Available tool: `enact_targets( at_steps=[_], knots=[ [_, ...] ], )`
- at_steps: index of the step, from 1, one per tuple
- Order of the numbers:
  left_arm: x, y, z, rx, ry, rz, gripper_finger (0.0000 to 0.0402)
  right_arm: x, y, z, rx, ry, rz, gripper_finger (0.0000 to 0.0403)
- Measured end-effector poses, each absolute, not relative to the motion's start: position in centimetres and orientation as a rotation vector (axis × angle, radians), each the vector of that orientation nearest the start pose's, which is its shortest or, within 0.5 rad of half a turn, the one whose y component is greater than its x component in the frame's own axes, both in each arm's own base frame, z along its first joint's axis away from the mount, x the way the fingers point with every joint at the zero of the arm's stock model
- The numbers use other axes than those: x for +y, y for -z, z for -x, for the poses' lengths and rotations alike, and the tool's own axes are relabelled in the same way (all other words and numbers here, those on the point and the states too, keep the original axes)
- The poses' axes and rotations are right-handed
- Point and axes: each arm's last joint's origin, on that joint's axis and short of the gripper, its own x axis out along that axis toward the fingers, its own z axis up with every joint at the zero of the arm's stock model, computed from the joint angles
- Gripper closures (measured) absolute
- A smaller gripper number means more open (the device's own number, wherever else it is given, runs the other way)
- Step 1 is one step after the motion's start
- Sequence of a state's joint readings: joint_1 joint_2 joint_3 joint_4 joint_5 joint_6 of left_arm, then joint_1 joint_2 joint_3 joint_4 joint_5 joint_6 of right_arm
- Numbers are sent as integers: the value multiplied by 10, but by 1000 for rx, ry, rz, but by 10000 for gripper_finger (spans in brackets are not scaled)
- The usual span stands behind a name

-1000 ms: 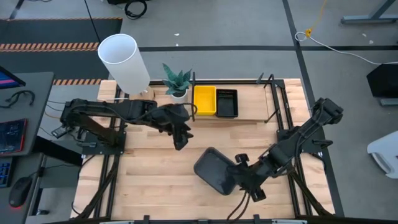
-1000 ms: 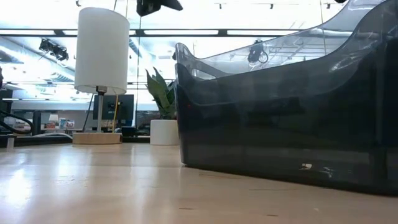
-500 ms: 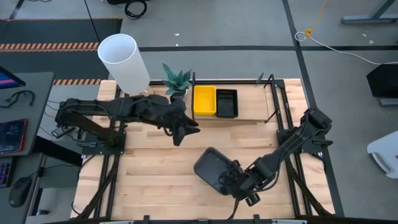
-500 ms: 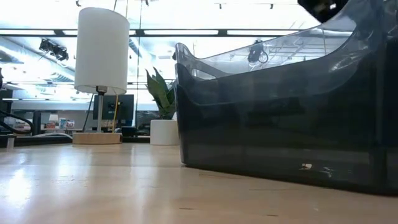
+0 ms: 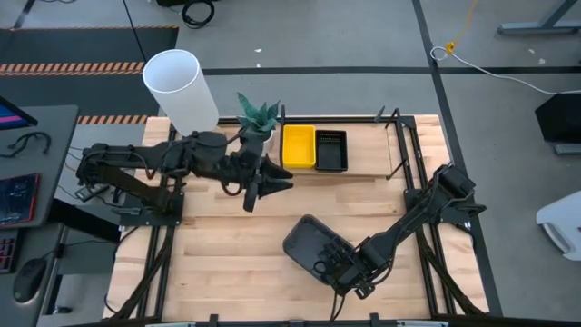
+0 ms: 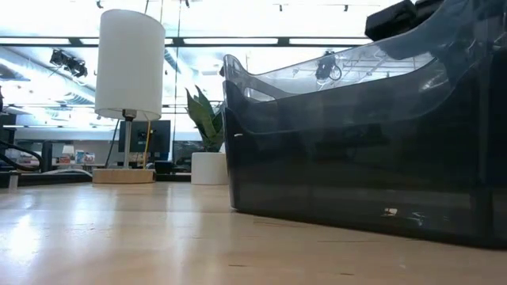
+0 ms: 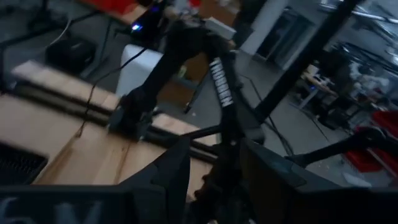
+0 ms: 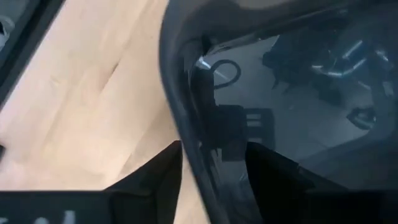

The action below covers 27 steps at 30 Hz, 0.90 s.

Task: Stack baskets on shelf by color
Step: Put the stacked gray bins on the shelf

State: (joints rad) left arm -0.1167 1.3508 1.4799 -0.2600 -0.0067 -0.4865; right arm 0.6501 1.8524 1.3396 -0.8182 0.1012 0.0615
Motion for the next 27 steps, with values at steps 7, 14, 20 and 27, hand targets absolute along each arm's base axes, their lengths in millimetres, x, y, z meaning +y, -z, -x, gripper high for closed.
enact_targets(
  at_steps=[7, 14, 20, 27],
  knots=[
    [-49, -446, -292, 74, 144, 298, 253, 210, -186, -293, 1301, -467, 467, 312],
    [-47, -446, -292, 81, 119, 339, 253, 192, -193, -296, 1351, -420, 388, 386],
    [-55, -442, -290, 118, 156, 229, 253, 181, -214, -296, 1298, -388, 317, 388],
    [-64, -442, -288, 119, 279, 138, 253, 174, -236, -286, 1283, -329, 226, 388]
  ],
)
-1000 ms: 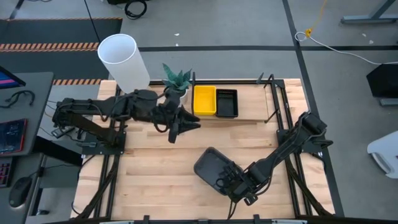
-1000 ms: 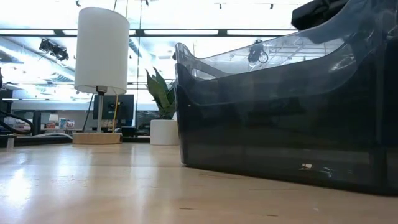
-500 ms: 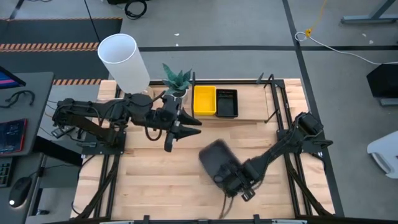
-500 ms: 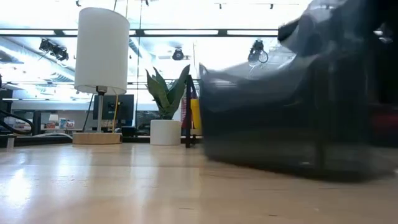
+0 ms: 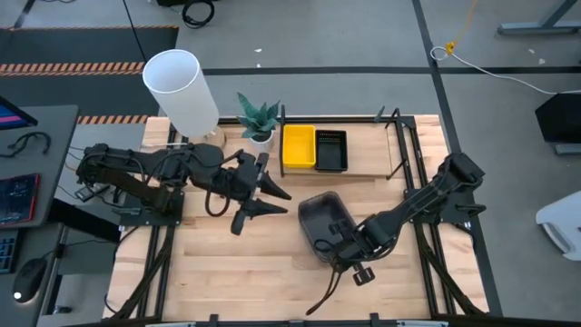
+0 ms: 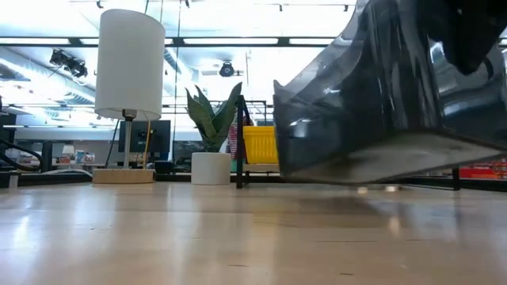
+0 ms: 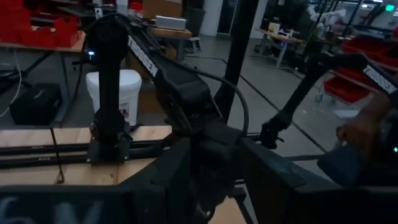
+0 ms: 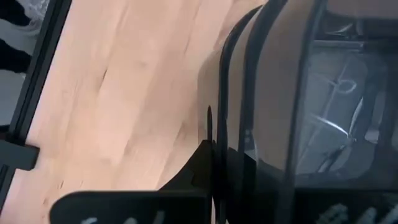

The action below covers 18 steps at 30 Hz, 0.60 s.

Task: Stack baskets on shelf by color
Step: Put the stacked gray bins on the shelf

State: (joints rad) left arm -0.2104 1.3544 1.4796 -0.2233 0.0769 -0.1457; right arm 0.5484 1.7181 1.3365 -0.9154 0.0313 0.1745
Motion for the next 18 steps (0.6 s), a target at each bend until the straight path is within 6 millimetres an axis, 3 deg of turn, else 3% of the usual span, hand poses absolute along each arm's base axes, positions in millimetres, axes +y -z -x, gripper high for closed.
enact_targets(
  at_steps=[9, 18],
  knots=[
    [-64, -444, -289, 95, 286, 113, 253, 163, -262, -264, 1292, -223, 175, 388],
    [-67, -456, -288, -23, 403, 125, 253, 132, -320, -219, 1293, -60, 94, 388]
  ],
)
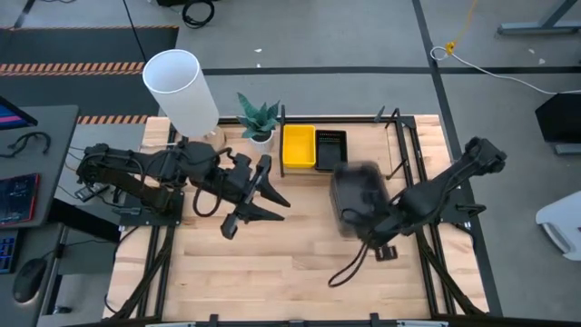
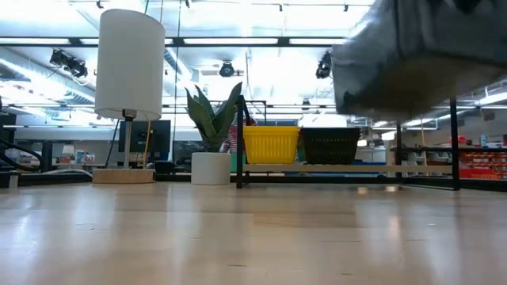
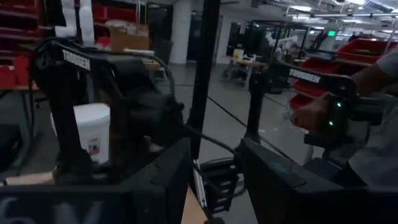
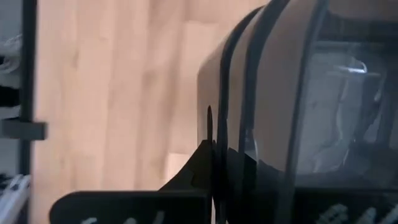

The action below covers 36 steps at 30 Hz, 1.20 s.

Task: Stack baskets on shelf by color
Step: Put the stacked gray bins on the shelf

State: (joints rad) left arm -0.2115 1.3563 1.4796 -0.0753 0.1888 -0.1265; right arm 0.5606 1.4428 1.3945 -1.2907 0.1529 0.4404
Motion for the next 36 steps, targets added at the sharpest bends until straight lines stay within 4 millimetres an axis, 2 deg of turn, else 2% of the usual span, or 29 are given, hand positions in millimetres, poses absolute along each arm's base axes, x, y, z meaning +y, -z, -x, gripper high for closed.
enact_targets(
  at_steps=[3, 6, 13, 21, 31, 36],
  knots=[
    [-66, -458, -288, -46, 401, 123, 253, 119, -343, -204, 1281, 20, 159, 388],
    [-61, -459, -289, -56, 383, 121, 253, 99, -357, -194, 1293, 72, 202, 388],
    [-46, -459, -292, -60, 331, 123, 253, 43, -367, -185, 1265, 163, 264, 388],
    [-31, -462, -294, -97, 283, 136, 253, -12, -338, -182, 1365, 213, 236, 388],
    [-19, -462, -295, -97, 242, 138, 253, -56, -291, -186, 1403, 215, 194, 388],
    [-19, -462, -295, -96, 243, 144, 253, -71, -268, -186, 1379, 199, 154, 388]
  ],
)
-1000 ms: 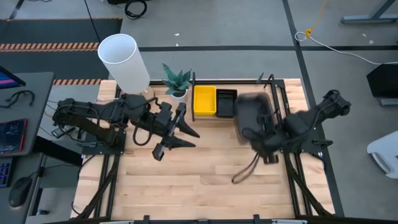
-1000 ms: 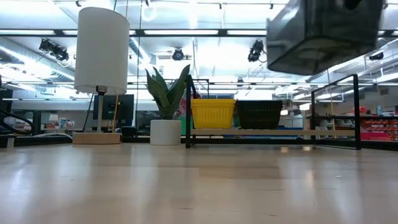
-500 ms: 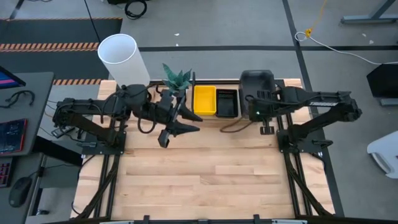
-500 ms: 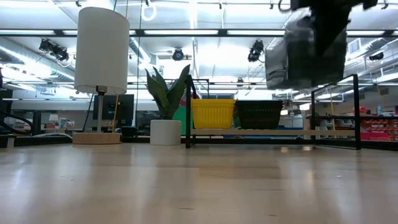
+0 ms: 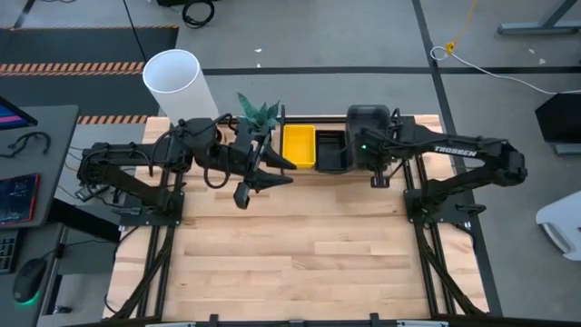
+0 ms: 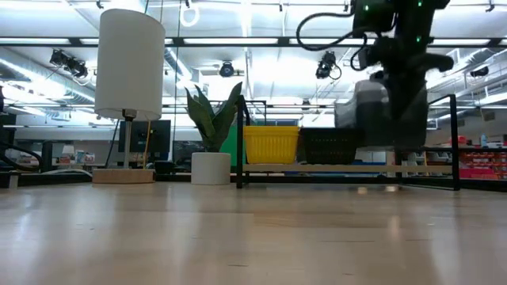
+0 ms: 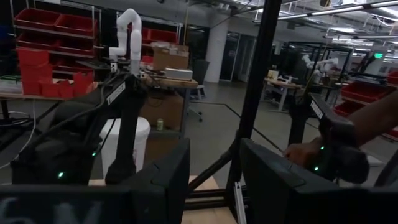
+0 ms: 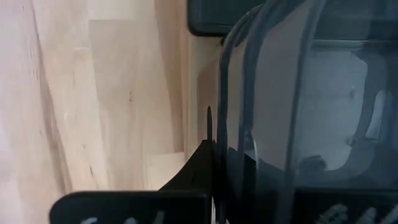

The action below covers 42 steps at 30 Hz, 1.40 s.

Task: Stack baskets on shelf by color
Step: Put the stacked gray bins on the shelf, then return to Home Position

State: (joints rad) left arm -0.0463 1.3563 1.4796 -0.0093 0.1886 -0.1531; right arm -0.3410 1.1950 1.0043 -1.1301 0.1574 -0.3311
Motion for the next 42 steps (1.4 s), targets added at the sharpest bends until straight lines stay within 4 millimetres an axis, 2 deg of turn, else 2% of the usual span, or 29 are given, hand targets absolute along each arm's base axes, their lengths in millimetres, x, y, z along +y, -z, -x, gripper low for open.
enact_targets(
  at_steps=[8, 19, 22, 26, 30, 34, 38, 42],
  knots=[
    [-19, -462, -295, -90, 244, 158, 253, -74, -243, -183, 1425, 155, 99, 386],
    [-19, -456, -295, -31, 239, 164, 253, -73, -243, -183, 1413, 209, 3, 324],
    [-19, -447, -295, 60, 231, 148, 253, -74, -254, -184, 1396, 219, -2, 299],
    [-19, -435, -295, 149, 223, 158, 253, -74, -278, -185, 1322, 253, -6, 262],
    [-15, -406, -290, 229, 194, 224, 253, -73, -309, -183, 1250, 295, -32, 229],
    [-9, -382, -272, 165, 176, 298, 253, -66, -340, -177, 1117, 331, -75, 209],
    [-1, -355, -253, 68, 160, 363, 253, -52, -364, -166, 871, 305, -119, 205],
    [4, -335, -231, -28, 141, 403, 253, -38, -370, -152, 637, 275, -164, 209]
  ],
)
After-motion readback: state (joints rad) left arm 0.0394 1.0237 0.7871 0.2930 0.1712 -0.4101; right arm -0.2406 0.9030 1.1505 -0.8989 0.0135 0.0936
